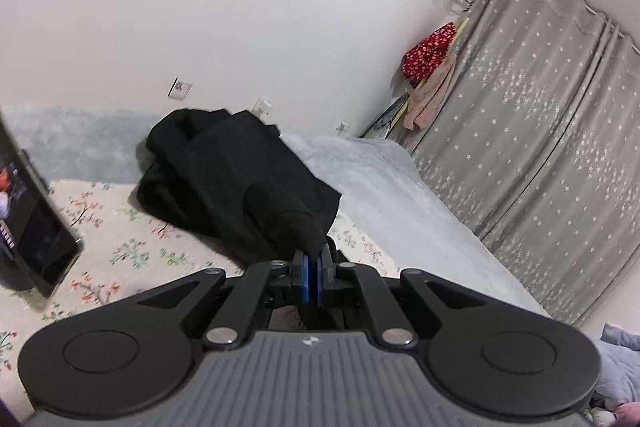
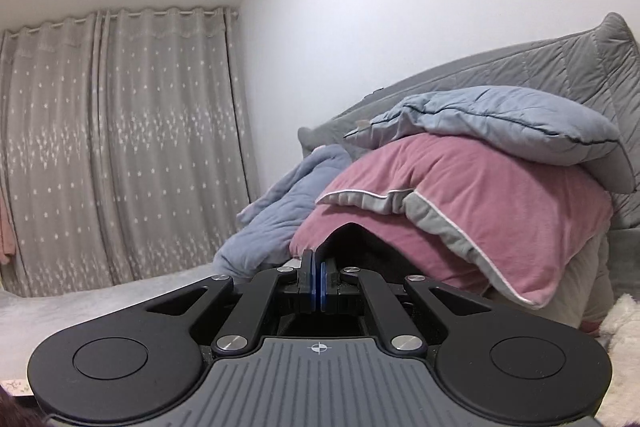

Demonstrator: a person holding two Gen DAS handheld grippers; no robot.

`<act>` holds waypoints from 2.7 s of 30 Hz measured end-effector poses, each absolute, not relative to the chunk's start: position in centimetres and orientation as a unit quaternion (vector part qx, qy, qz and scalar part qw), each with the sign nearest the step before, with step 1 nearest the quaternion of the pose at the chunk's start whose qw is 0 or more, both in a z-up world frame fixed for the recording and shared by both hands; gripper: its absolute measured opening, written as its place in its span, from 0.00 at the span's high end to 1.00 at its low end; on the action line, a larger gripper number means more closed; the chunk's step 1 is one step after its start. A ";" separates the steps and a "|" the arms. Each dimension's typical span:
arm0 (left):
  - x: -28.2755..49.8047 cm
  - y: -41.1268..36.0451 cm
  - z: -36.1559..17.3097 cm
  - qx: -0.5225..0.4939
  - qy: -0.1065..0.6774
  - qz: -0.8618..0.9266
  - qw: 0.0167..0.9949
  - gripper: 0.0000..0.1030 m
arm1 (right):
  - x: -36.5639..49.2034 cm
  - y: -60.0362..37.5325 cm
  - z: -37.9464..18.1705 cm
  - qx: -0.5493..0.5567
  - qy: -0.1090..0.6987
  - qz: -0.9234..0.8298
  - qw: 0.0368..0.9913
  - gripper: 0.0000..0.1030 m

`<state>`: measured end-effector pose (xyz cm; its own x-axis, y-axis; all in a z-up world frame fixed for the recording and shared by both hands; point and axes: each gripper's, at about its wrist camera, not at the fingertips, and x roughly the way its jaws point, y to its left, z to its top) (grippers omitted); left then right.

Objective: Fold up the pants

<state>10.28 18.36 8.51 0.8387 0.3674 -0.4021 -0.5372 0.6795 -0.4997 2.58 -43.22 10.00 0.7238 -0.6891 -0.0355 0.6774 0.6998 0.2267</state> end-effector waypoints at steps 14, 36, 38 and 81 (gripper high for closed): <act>9.2 18.7 8.1 -0.318 0.135 0.278 0.896 0.92 | 1.4 -42.7 8.4 0.090 0.012 -0.375 0.922 0.99; 38.9 13.4 1.8 -0.181 0.201 0.363 0.892 0.91 | 37.0 -49.3 0.2 0.032 0.200 -0.394 0.896 0.99; 40.5 13.3 0.9 -0.167 0.213 0.364 0.891 0.91 | 39.5 -49.1 -0.8 0.006 0.217 -0.396 0.892 0.99; 32.3 18.8 -3.6 -0.127 0.276 0.285 0.909 0.78 | 46.7 -20.5 -5.0 -0.220 0.332 0.229 0.888 1.00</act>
